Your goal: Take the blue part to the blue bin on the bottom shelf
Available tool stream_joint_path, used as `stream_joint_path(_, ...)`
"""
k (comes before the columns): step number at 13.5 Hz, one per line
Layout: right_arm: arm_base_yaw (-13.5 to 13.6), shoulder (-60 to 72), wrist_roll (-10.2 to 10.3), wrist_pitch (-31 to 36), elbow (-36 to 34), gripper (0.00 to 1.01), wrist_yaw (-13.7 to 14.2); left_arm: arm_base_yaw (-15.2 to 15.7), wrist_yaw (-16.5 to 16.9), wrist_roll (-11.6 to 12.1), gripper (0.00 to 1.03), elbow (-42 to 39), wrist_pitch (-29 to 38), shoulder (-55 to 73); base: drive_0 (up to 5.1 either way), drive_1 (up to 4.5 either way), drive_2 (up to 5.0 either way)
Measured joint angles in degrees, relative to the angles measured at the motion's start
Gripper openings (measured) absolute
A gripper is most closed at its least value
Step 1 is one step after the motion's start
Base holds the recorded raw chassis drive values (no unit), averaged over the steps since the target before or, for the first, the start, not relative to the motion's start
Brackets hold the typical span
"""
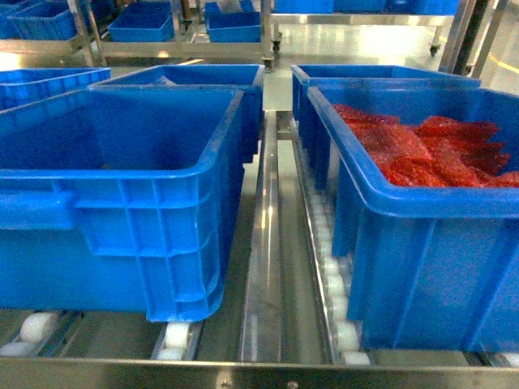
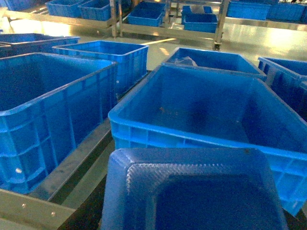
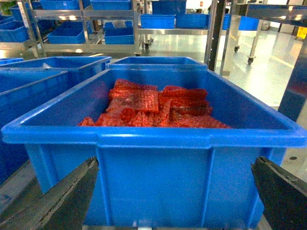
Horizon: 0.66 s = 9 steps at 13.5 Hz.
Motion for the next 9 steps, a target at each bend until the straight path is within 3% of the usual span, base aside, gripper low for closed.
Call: stream_joint_path(9, 0.0, 0.0, 0.0, -0.3, 0.0, 0.98, 0.0, 0.0, 0.0, 0.0, 0.43, 0.0, -0.1, 0.2, 0.0, 4.13, -4.2)
